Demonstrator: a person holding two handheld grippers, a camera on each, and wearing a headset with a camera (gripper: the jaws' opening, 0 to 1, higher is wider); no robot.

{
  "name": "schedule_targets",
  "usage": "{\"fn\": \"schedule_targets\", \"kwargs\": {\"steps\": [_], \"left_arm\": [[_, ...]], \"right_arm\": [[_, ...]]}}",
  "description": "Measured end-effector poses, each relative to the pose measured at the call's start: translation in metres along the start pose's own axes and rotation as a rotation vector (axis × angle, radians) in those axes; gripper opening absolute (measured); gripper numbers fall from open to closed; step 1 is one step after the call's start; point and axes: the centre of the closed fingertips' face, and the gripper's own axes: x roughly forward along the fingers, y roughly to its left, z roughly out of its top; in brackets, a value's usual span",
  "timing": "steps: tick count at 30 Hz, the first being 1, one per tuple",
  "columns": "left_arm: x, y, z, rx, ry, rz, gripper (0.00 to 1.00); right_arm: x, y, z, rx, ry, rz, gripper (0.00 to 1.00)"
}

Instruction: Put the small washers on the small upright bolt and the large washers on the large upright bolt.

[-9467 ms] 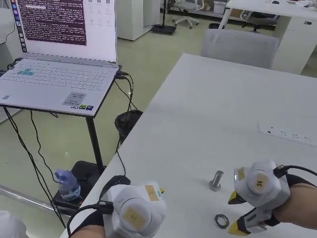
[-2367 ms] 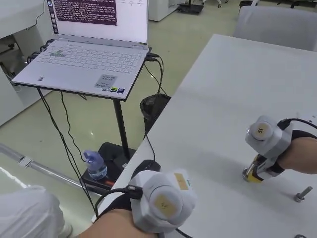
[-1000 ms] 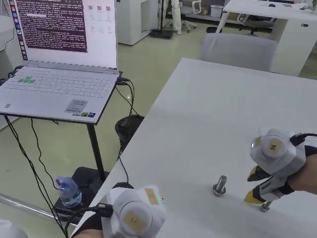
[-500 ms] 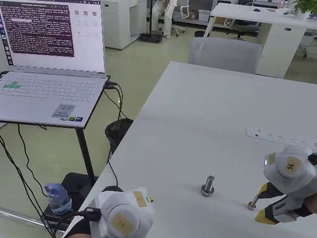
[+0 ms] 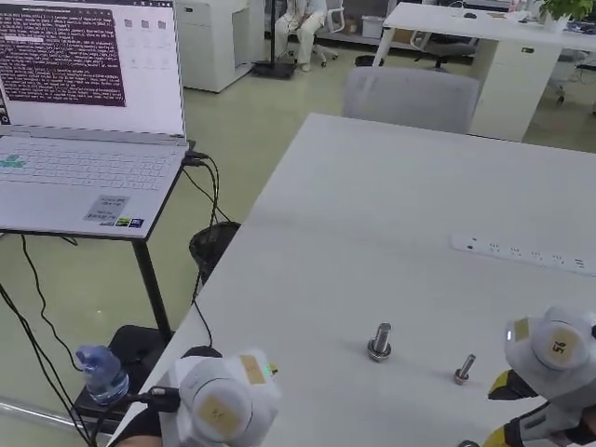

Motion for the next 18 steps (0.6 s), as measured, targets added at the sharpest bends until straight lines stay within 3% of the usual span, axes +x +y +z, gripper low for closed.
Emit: {"fn": "schedule_targets", "kwargs": {"steps": [18], "left_arm": [[0.004, 0.002, -0.003, 0.001, 0.015, -0.006, 0.99]], "right_arm": [[0.046, 0.002, -0.017, 0.001, -0.001, 0.000, 0.42]]}}
